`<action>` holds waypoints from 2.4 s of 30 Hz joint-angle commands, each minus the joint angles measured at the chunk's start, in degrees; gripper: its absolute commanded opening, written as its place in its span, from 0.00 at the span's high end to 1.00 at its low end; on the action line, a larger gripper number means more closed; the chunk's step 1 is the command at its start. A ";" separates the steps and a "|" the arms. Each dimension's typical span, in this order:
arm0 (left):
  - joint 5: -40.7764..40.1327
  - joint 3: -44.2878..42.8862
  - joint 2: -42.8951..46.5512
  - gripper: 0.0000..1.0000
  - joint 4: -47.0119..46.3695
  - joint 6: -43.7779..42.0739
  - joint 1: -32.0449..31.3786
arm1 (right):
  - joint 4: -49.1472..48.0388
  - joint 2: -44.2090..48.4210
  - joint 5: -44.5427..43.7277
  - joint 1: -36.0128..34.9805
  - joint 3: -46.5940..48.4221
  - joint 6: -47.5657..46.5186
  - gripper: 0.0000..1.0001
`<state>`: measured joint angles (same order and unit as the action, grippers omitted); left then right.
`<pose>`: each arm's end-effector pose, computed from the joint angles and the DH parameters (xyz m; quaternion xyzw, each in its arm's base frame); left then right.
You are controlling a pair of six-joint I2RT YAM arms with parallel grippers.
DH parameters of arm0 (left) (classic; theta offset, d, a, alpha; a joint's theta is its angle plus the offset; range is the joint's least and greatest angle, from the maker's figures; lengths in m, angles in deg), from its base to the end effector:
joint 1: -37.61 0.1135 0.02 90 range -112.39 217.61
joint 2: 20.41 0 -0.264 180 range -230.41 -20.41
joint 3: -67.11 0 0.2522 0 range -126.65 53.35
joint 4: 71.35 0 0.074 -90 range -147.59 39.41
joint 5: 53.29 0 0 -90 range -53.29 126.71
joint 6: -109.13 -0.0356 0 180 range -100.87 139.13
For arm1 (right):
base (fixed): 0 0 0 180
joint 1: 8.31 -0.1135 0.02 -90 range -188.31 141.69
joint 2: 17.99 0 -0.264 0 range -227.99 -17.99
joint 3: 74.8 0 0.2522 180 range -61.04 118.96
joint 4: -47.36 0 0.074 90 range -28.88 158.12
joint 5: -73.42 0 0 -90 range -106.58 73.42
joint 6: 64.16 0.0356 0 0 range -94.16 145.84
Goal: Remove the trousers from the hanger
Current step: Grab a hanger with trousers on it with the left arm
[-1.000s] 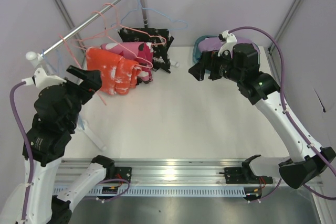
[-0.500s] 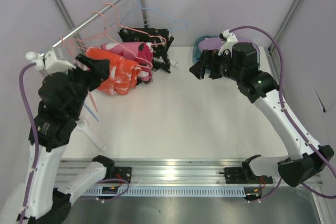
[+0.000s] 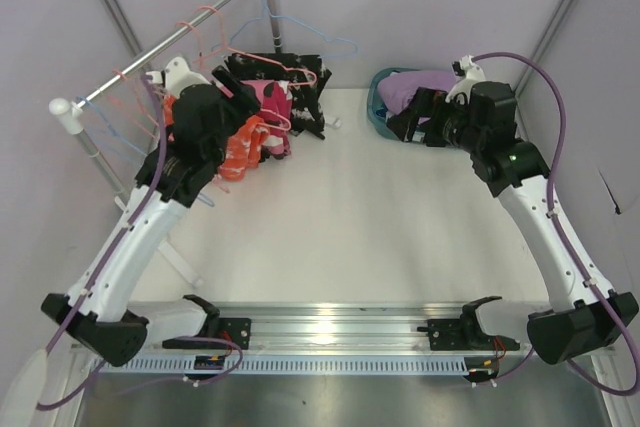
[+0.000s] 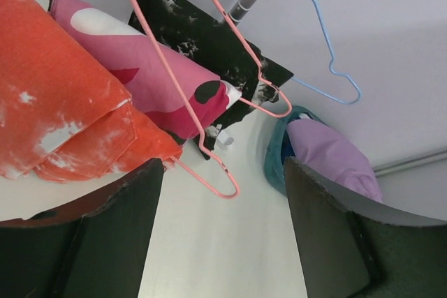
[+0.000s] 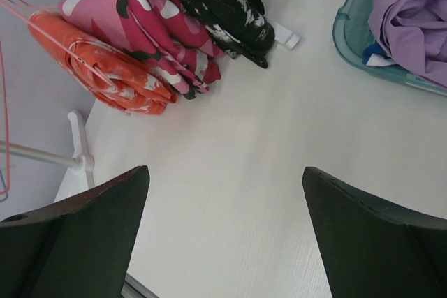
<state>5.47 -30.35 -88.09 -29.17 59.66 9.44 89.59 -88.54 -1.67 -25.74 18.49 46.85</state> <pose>0.2208 -0.0973 0.4606 -0.2485 0.7280 -0.1673 0.6166 0.2519 0.0887 0.4238 -0.0496 0.8116 0.2885 0.5056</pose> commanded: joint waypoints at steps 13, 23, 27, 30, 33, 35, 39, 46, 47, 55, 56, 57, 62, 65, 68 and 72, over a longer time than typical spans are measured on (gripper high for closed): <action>-11.20 -7.70 -15.89 0.27 -3.11 0.34 -0.40 | -0.61 4.01 3.54 4.95 -2.09 0.17 0.01; -15.51 -9.64 -21.00 0.36 -4.61 -0.98 -0.40 | -0.43 5.94 3.36 6.97 -4.11 0.43 0.01; -18.32 -9.38 -21.79 0.40 -4.78 -1.51 -0.40 | -0.34 6.38 3.45 7.58 -4.20 0.25 0.01; -19.82 -9.29 -22.05 0.49 -5.31 -2.47 -0.31 | -0.43 6.65 3.45 7.85 -4.47 0.25 0.01; -19.73 -9.20 -22.06 0.65 -5.84 -3.00 -0.31 | -0.52 6.73 3.63 8.03 -4.73 0.43 0.01; -19.56 -9.20 -22.06 0.71 -6.01 -3.18 -0.40 | -0.69 6.65 3.98 8.11 -4.64 0.69 0.01; -19.82 -9.11 -21.79 0.76 -6.28 -3.97 -0.40 | -0.96 6.73 4.50 8.11 -4.82 1.13 0.01; -22.53 -10.34 -20.83 1.00 -7.16 -7.75 -0.31 | -1.84 7.35 5.12 8.11 -5.43 1.22 0.01; -22.89 -10.69 -20.48 1.00 -6.98 -8.62 -0.40 | -1.92 7.26 5.21 8.11 -5.43 1.48 0.01; -21.14 -10.61 -17.40 1.00 -7.95 -14.25 -0.40 | -3.68 6.73 7.75 8.20 -5.87 2.45 0.01; -20.88 -9.82 -16.88 1.00 -8.12 -14.95 -0.31 | -3.94 6.65 7.93 8.12 -6.05 2.63 0.01; -20.87 -10.42 -15.91 1.00 -8.38 -15.13 -0.40 | -4.12 6.65 8.02 8.11 -6.05 2.89 0.01; -22.62 -11.57 -14.15 1.00 -8.92 -15.66 -0.49 | -5.44 5.94 8.55 8.11 -6.23 3.85 0.00; -25.87 -11.92 -13.09 1.00 -8.39 -13.47 -0.84 | -6.06 5.51 9.16 8.11 -6.23 4.73 0.01; -29.47 -13.85 -12.92 1.00 -6.46 -11.01 -1.45 | -6.32 5.50 9.25 8.11 -6.31 4.91 0.01; -30.98 -14.56 -12.48 1.00 -6.63 -9.51 -2.25 | -6.76 5.15 9.52 8.11 -6.23 4.82 0.01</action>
<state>-19.45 -40.08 -104.46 -30.20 47.62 7.76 85.64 -83.18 6.70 -17.82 11.95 50.94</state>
